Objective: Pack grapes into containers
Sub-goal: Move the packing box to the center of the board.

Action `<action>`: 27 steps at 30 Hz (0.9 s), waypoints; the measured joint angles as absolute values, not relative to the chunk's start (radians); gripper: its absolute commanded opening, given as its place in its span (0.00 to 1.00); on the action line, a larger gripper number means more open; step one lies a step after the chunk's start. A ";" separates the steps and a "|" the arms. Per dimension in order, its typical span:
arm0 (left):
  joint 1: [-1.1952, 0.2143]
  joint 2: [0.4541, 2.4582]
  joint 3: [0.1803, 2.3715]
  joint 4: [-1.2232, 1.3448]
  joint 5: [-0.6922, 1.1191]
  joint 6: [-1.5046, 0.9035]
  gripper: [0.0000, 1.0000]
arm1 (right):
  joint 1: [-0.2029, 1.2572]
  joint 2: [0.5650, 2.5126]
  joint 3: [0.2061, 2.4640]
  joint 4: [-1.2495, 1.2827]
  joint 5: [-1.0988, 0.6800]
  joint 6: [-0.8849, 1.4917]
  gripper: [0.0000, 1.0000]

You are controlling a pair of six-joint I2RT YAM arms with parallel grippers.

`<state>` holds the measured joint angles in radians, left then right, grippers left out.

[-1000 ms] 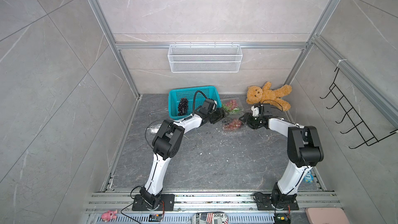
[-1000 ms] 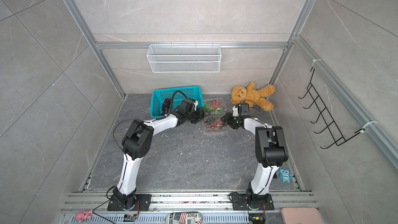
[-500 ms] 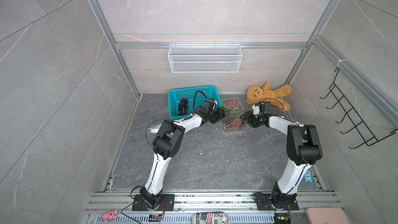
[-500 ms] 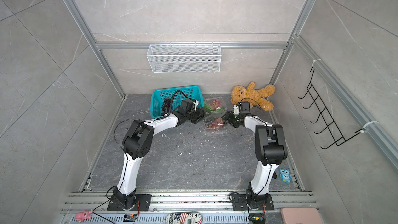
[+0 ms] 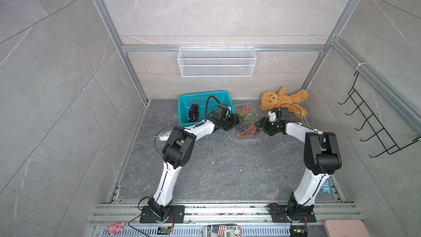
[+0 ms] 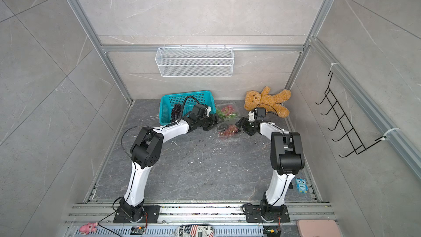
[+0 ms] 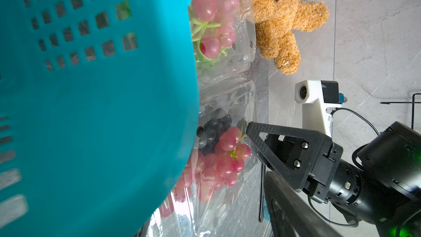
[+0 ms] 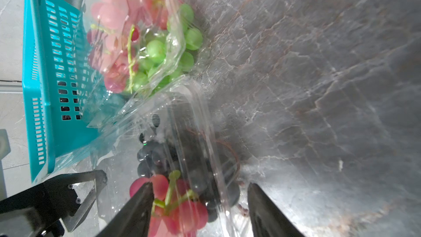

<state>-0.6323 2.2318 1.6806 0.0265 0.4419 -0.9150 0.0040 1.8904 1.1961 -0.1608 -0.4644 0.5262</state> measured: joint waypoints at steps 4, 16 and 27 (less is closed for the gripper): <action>-0.636 2.238 1.690 0.024 0.445 -0.915 0.79 | 0.001 1.890 1.199 -0.161 -0.465 0.526 0.63; -0.637 2.249 1.705 0.014 0.449 -0.911 0.81 | -0.009 1.890 1.227 -0.179 -0.464 0.519 0.64; -0.637 2.247 1.718 -0.070 0.446 -0.862 0.96 | -0.028 1.885 1.227 -0.192 -0.464 0.516 0.79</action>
